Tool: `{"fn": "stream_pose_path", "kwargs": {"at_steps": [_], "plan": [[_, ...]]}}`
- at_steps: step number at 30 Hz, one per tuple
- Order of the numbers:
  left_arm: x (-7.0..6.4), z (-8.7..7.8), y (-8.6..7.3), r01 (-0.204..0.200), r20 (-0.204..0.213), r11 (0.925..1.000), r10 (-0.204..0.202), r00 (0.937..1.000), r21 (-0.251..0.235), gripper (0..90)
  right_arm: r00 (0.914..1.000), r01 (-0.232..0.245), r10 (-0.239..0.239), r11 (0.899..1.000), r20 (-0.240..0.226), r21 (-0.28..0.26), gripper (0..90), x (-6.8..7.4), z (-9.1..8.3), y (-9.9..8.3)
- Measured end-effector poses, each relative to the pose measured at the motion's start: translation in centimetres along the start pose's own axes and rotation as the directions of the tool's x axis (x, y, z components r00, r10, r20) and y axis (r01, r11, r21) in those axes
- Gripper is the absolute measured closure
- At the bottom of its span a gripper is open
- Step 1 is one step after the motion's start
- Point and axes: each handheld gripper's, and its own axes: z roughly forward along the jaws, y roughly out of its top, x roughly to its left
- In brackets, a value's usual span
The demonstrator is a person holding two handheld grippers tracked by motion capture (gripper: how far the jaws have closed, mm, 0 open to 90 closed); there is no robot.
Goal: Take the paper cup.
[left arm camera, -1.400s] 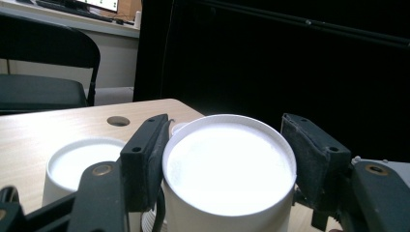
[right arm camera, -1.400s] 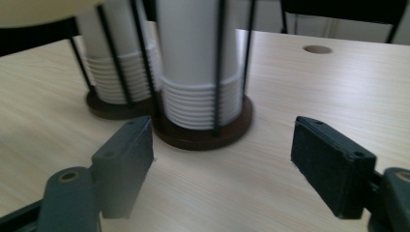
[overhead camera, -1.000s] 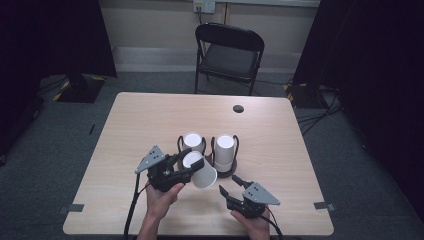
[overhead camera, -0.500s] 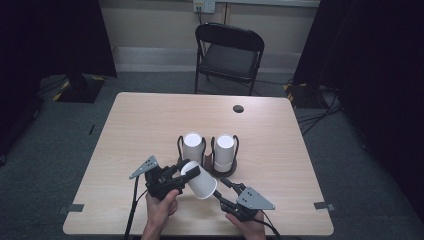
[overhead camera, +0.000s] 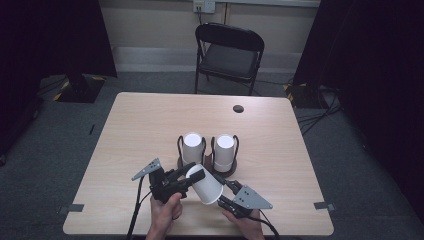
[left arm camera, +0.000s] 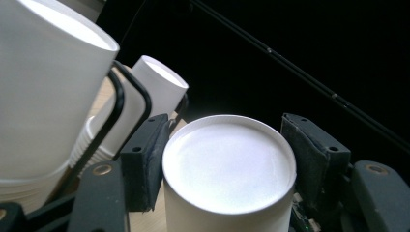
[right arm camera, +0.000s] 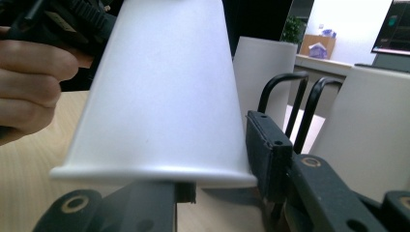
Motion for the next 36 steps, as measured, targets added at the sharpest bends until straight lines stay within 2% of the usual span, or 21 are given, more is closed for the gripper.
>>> {"fn": "stream_pose_path", "kwargs": {"at_steps": [2, 5, 6, 8, 13, 15, 17, 19, 25, 27, 32, 36], "plan": [[-0.17, 0.28, -0.07, 0.025, 0.033, 0.9997, -0.025, 0.9991, -0.001, 36.1, 0.9999, 0.013, -0.013, 1.000, -0.003, -0.016, 69.3, -0.14, 0.06, 0.10], [-0.36, 0.40, -0.14, 0.019, 0.022, 0.9997, -0.019, 0.9996, 0.016, 36.1, 0.9996, 0.026, -0.027, 0.999, -0.005, -0.029, 69.5, -0.01, 0.05, 0.10], [-0.41, 0.63, -0.36, 0.030, 0.043, 0.9995, -0.031, 0.9986, 0.013, 36.1, 0.9995, 0.030, -0.030, 0.999, 0.002, -0.033, 69.6, 0.06, 0.00, 0.12], [-0.43, 0.60, -0.35, 0.032, 0.038, 0.9993, -0.033, 0.9987, 0.019, 36.1, 0.9993, 0.036, -0.035, 0.998, 0.009, -0.045, 70.3, 0.05, -0.12, 0.16], [-0.36, 0.71, -0.32, 0.027, 0.058, 0.9995, -0.028, 0.9979, 0.019, 35.6, 0.9988, 0.044, -0.042, 0.997, 0.026, -0.064, 73.4, -0.04, -0.39, 0.26], [-0.40, 0.64, -0.23, 0.015, 0.036, 0.9996, -0.016, 0.9992, 0.023, 35.3, 0.9986, 0.047, -0.046, 0.997, 0.026, -0.065, 74.9, -0.04, -0.42, 0.24], [-0.39, 0.62, -0.23, 0.014, 0.034, 0.9997, -0.015, 0.9993, 0.018, 35.1, 0.9987, 0.047, -0.046, 0.997, 0.024, -0.063, 76.2, 0.01, -0.43, 0.24], [-0.48, 0.61, -0.27, -0.016, 0.016, 0.9994, 0.015, 0.9998, 0.029, 33.7, 0.9988, 0.046, -0.045, 0.997, 0.018, -0.066, 78.8, 0.11, -0.49, 0.25], [-0.21, 0.75, -0.47, -0.009, 0.002, 0.9993, 0.008, 1.0000, 0.035, 32.1, 0.9991, 0.041, -0.040, 0.998, 0.013, -0.050, 81.3, 0.07, -0.51, 0.14], [-0.08, 0.76, -0.46, -0.017, -0.012, 0.9991, 0.018, 0.9998, 0.040, 31.8, 0.9992, 0.038, -0.037, 0.998, 0.014, -0.045, 82.3, 0.05, -0.59, 0.14], [-0.02, 0.75, -0.47, -0.027, -0.011, 0.9989, 0.027, 0.9996, 0.038, 31.2, 0.9996, 0.027, -0.026, 0.999, 0.014, -0.047, 83.4, -0.04, -0.66, 0.21], [0.18, 0.75, -0.44, -0.035, -0.040, 0.9986, 0.036, 0.9986, 0.039, 32.5, 0.9998, 0.013, -0.013, 0.999, 0.015, -0.039, 86.0, -0.23, -0.83, 0.31]]}}
